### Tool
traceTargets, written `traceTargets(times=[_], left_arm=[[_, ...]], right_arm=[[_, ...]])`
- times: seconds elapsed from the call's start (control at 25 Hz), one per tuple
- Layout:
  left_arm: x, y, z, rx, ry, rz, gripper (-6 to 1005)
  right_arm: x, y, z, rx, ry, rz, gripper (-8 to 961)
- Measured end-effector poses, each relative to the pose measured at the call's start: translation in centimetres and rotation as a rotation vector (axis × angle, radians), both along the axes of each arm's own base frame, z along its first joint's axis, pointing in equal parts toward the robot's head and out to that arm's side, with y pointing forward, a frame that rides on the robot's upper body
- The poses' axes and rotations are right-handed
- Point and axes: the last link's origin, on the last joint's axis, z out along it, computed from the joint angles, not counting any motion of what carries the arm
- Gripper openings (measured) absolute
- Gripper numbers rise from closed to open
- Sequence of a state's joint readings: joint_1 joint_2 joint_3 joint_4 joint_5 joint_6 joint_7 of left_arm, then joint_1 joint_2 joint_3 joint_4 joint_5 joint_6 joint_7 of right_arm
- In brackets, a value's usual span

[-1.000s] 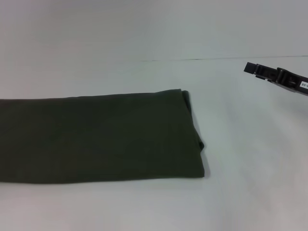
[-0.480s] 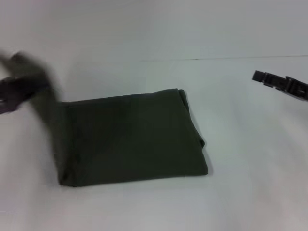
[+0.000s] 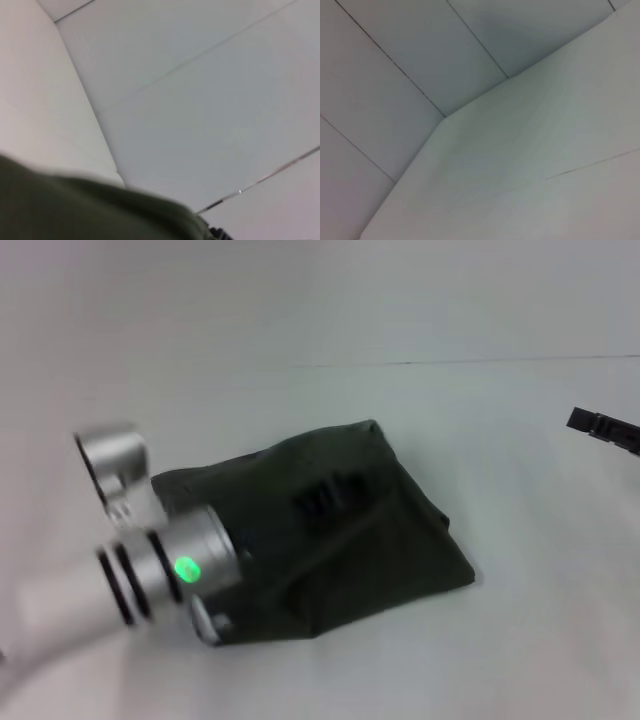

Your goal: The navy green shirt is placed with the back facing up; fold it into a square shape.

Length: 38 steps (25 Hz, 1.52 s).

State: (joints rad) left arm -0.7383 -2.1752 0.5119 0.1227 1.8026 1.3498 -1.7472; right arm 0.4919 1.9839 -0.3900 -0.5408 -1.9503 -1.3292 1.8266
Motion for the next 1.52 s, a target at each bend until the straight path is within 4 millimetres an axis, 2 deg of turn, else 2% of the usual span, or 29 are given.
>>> traceTargets(times=[0.12, 0.24, 0.4, 0.56, 0.64, 0.72, 1.04, 1.28, 1.52], left_arm=[[0.5, -2.3, -2.8, 0.077, -0.023, 0.009, 61], [1.2, -3.5, -3.7, 0.112, -0.032, -0.017, 127], [1.8, -4.3, -3.6, 0.114, -0.076, -0.045, 214], [2.2, -5.2, -2.5, 0.143, -0.151, -0.108, 301], [1.9, -5.4, -1.4, 0.176, -0.183, -0.137, 344], [1.1, -5.4, -0.1, 0.217, -0.197, -0.167, 438], [-2.7, -5.8, 3.2, 0.281, -0.015, -0.345, 777], [-5.1, -6.6, 4.4, 0.329, 0.135, -0.428, 887], [-6.2, -7.7, 5.0, 0.346, 0.193, -0.485, 887]], right_arm=[[0.1, 0.0, 0.0, -0.002, -0.008, 0.002, 682], [0.0, 0.1, 0.0, -0.004, -0.016, 0.003, 682], [-0.1, 0.3, -0.1, -0.004, -0.026, 0.010, 682], [-0.3, 0.5, -0.1, -0.006, -0.021, 0.012, 683], [-0.6, 0.7, -0.3, -0.018, -0.019, 0.017, 683], [-1.2, 1.2, -0.6, -0.059, -0.019, 0.022, 683], [-4.9, 3.4, -2.1, -0.322, -0.050, 0.013, 683], [-7.0, 4.4, -3.9, -0.405, -0.085, 0.035, 683], [-8.1, 4.9, -5.6, -0.443, -0.106, 0.044, 682]])
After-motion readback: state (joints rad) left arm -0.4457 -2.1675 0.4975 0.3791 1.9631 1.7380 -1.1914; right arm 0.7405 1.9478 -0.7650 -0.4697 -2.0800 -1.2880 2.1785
